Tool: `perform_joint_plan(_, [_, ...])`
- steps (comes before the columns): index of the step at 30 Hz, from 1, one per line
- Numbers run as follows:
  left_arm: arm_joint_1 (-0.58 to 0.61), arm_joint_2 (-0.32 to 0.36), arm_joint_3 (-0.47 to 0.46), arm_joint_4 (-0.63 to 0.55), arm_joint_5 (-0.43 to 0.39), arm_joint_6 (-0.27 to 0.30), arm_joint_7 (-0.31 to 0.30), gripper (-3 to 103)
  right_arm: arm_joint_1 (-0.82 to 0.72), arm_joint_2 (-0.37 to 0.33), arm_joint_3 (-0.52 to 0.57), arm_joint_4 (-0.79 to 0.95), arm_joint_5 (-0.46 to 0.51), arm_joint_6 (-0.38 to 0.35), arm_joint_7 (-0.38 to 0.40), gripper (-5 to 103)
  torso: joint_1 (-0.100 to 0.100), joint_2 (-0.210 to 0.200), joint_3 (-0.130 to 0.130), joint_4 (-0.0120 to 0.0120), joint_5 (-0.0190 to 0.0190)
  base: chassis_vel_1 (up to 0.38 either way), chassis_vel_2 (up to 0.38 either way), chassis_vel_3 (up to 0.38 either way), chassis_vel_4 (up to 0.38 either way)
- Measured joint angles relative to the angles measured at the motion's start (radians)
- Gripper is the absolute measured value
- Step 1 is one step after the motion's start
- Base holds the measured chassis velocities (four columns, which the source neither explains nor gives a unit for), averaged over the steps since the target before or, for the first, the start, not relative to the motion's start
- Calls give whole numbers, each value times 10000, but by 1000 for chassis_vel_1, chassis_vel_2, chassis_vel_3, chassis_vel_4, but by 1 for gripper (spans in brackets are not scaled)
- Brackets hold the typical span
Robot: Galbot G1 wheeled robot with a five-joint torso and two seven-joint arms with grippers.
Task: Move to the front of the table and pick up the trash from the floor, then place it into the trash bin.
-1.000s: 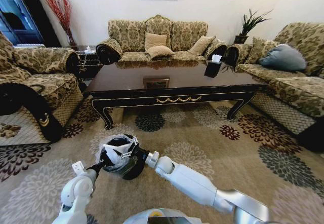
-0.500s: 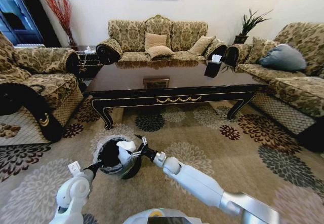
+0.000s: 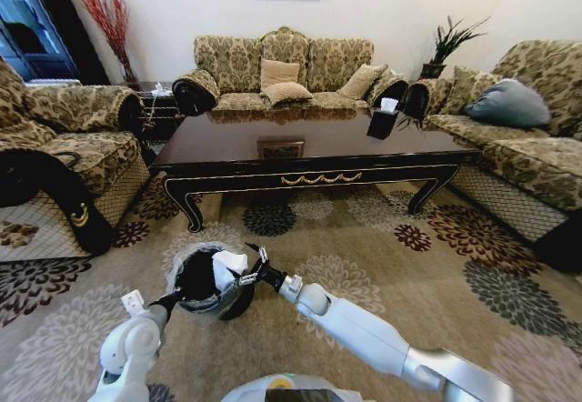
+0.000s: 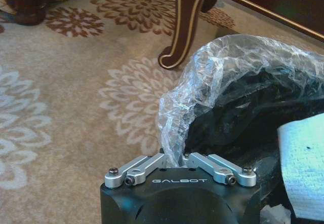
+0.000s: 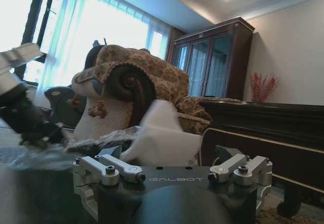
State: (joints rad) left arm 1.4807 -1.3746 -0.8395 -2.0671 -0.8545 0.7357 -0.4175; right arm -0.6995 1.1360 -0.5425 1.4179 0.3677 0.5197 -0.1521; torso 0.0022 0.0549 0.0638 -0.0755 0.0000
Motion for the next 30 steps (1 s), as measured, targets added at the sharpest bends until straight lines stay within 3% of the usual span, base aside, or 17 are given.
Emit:
perform_joint_plan(11, [-196,-141,-86,326,-31,-1,-10,2,70,-189,-315,75,-134,312,-202,100,0,0,0,0,-1,0,0,0,0])
perform_joint_plan(18, [-302,-29,-215,480,-149,-2,-12,2,-158,-321,105,-81,-168,256,-133,100,0,0,0,-1,0,0,0,0,0])
perform_joint_plan(27, [-304,45,-47,638,284,-2,-10,2,-325,7,1092,-567,46,-478,1010,100,0,0,0,2,0,0,0,0,0])
perform_joint_plan(30, [-186,168,-46,594,317,-2,-10,2,-414,81,1489,-783,-314,-964,1722,100,0,0,0,0,0,0,0,0,0])
